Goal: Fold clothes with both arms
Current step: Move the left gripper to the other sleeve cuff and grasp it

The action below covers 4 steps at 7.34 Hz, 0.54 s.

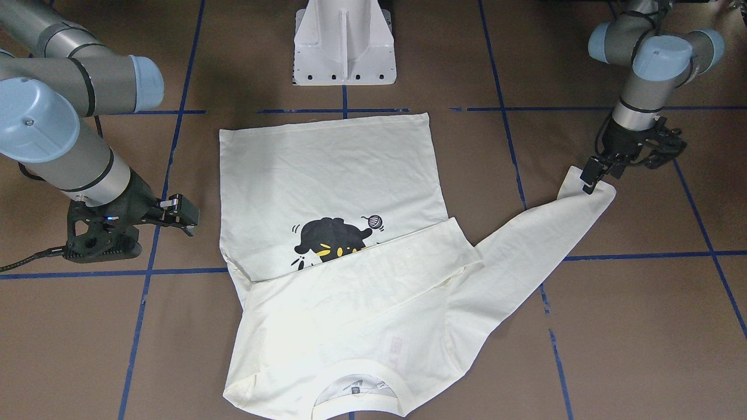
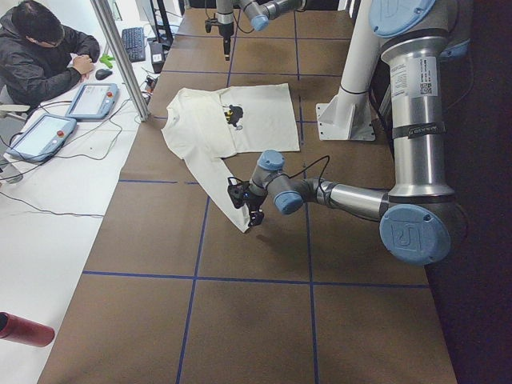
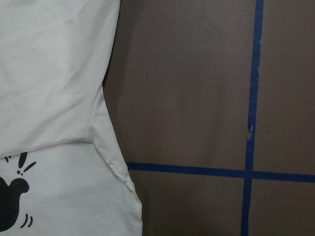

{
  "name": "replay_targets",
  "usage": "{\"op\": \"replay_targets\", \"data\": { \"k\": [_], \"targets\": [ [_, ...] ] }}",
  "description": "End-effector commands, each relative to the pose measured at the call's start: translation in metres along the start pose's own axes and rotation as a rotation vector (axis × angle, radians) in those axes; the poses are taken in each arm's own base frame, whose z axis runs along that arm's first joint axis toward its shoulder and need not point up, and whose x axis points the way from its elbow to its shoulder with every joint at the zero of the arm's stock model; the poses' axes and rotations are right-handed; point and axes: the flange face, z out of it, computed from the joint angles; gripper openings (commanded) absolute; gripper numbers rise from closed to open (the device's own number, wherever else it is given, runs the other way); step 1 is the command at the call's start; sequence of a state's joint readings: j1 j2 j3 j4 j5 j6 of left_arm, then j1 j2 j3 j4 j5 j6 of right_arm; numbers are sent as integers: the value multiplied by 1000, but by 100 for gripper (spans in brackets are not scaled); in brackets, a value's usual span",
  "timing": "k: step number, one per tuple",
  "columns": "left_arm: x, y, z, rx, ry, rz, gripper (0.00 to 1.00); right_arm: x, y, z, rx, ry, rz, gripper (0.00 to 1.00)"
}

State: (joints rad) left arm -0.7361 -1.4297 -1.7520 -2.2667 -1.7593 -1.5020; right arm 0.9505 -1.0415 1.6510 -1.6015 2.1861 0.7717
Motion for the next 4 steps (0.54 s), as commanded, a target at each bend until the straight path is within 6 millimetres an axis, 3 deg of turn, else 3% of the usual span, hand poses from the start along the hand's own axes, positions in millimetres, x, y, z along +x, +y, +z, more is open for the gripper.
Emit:
{"op": "replay_targets", "data": {
  "k": [1, 4],
  "targets": [
    [1, 13, 7, -22, -8, 19, 97, 0, 0, -1, 1, 0, 1, 100],
    [2, 19, 9, -33, -12, 30, 93, -2, 1, -2, 3, -3, 4, 100]
  ]
}}
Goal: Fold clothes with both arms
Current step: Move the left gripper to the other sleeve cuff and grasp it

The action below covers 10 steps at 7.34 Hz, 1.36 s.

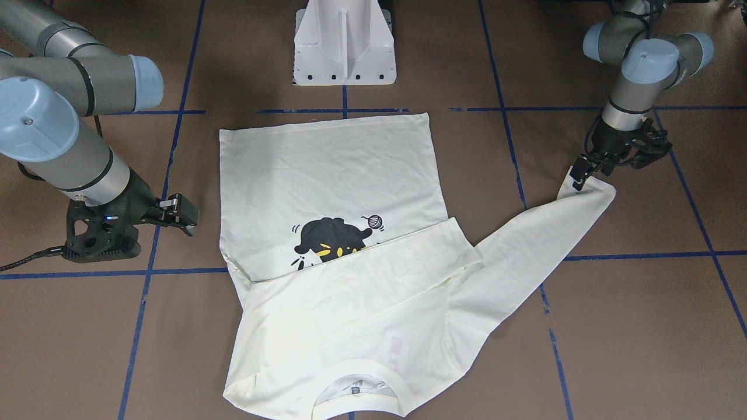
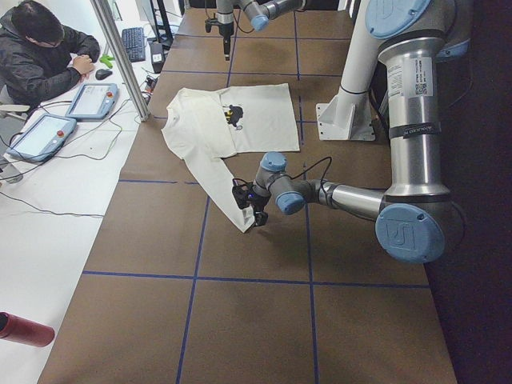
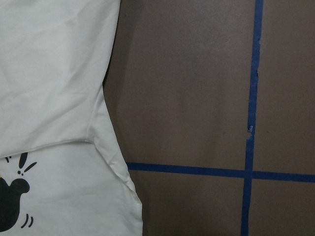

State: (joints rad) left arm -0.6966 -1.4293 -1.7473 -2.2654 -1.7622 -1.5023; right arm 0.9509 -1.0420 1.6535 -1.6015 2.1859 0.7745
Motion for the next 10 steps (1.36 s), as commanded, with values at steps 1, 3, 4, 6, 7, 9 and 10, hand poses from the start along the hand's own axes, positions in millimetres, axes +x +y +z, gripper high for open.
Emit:
{"op": "replay_targets", "data": {
  "k": [1, 3, 4, 6, 7, 9, 10],
  "targets": [
    [-1, 1, 1, -1, -4, 2, 90, -2, 1, -1, 2, -3, 2, 100],
    [-2, 1, 2, -1, -7, 3, 86, -4, 1, -3, 4, -5, 4, 100],
    [-2, 1, 2, -1, -7, 3, 82, -4, 1, -3, 4, -5, 4, 100],
    [-2, 1, 2, 2, -9, 3, 70, -6, 5, -9, 0, -1, 7, 100],
    [-2, 1, 2, 2, -9, 3, 66, -10, 8, -15, -4, 2, 10, 100],
    [-3, 1, 2, 3, -11, 3, 57, -9, 10, -15, -4, 2, 10, 100],
    [-1, 1, 2, 2, -8, -1, 48, -8, 10, -15, -5, 3, 11, 100]
  ]
}}
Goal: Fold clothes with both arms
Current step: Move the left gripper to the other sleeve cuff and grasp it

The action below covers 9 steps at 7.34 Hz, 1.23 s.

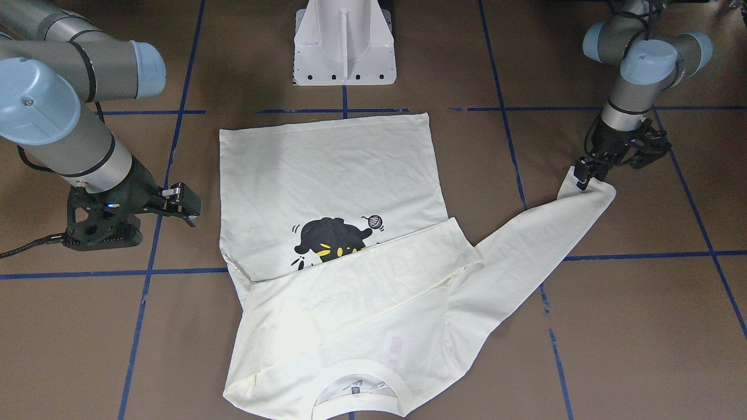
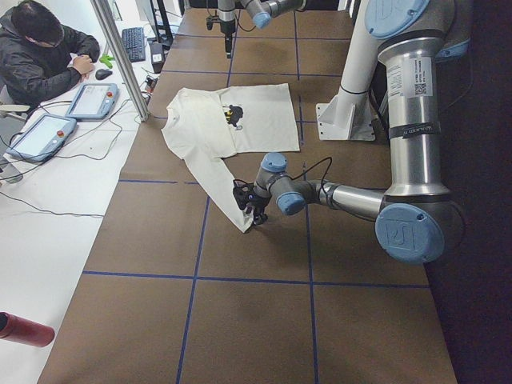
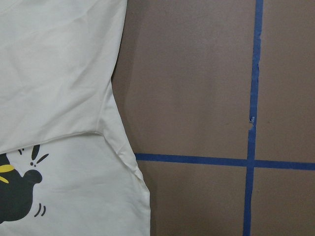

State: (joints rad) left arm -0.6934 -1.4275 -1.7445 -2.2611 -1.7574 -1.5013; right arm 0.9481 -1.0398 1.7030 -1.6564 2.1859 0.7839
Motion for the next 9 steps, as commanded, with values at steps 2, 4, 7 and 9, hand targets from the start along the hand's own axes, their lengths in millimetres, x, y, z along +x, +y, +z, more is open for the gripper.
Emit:
{"op": "replay_targets", "data": {
  "k": [2, 4, 7, 9],
  "targets": [
    [4, 0, -4, 2, 11, -3, 29, 1, 1, 0, -1, 1, 1, 100],
    [5, 1, -5, -1, 14, -1, 17, 3, 0, 1, -2, 3, 4, 100],
    [11, 2, -13, -6, 31, 1, 0, 9, 1, 4, -7, 9, 1, 100],
    [28, 8, -31, -46, 73, 16, 0, 24, 7, 4, -8, 15, 12, 100]
  ]
}}
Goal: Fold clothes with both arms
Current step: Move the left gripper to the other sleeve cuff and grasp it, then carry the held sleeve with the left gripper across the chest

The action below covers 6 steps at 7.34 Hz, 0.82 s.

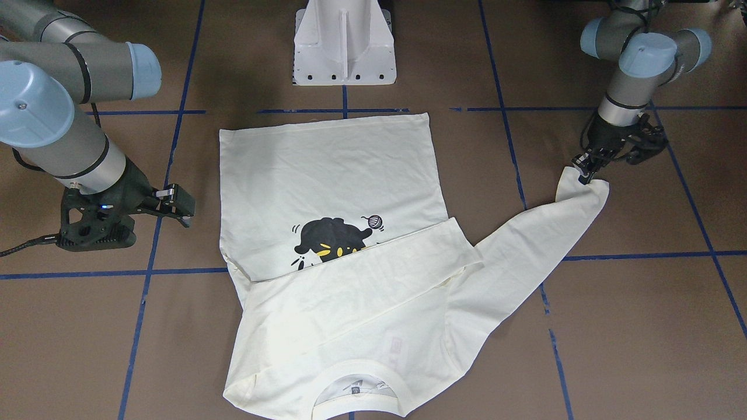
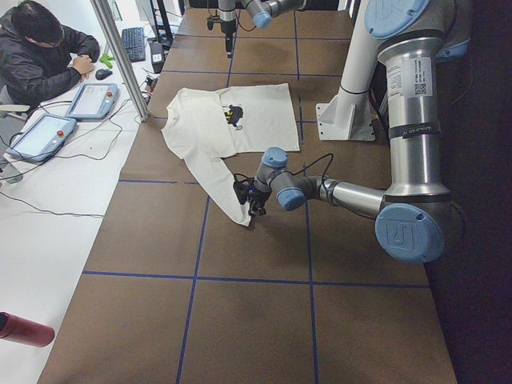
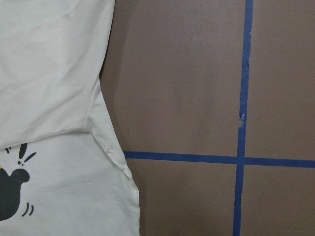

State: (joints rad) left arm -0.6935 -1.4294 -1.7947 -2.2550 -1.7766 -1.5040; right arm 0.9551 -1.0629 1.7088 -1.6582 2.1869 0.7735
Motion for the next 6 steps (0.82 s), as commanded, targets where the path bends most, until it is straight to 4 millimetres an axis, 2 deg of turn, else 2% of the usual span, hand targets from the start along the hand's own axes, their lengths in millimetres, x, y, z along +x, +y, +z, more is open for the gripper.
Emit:
{"op": "replay_targets", "data": {
  "k": [1, 2, 3, 4, 5, 6],
  "targets": [
    [17, -1, -16, -43, 32, 0, 0, 27, 11, -2, 1, 9, 20, 100],
    [38, -15, -26, -24, 56, -14, 0, 46, 18, -5, 4, 15, 38, 100],
    [87, -39, -40, -12, 69, -43, 0, 69, 26, -4, 0, 26, 58, 100],
    [150, -66, -66, -6, 79, -73, 0, 86, 32, -1, -5, 37, 75, 100],
    [208, -81, -89, 2, 66, -90, 0, 107, 40, 3, -13, 50, 71, 100],
    [268, -85, -123, 10, 107, -79, 0, 141, 55, 3, -19, 67, 59, 100]
  ]
}}
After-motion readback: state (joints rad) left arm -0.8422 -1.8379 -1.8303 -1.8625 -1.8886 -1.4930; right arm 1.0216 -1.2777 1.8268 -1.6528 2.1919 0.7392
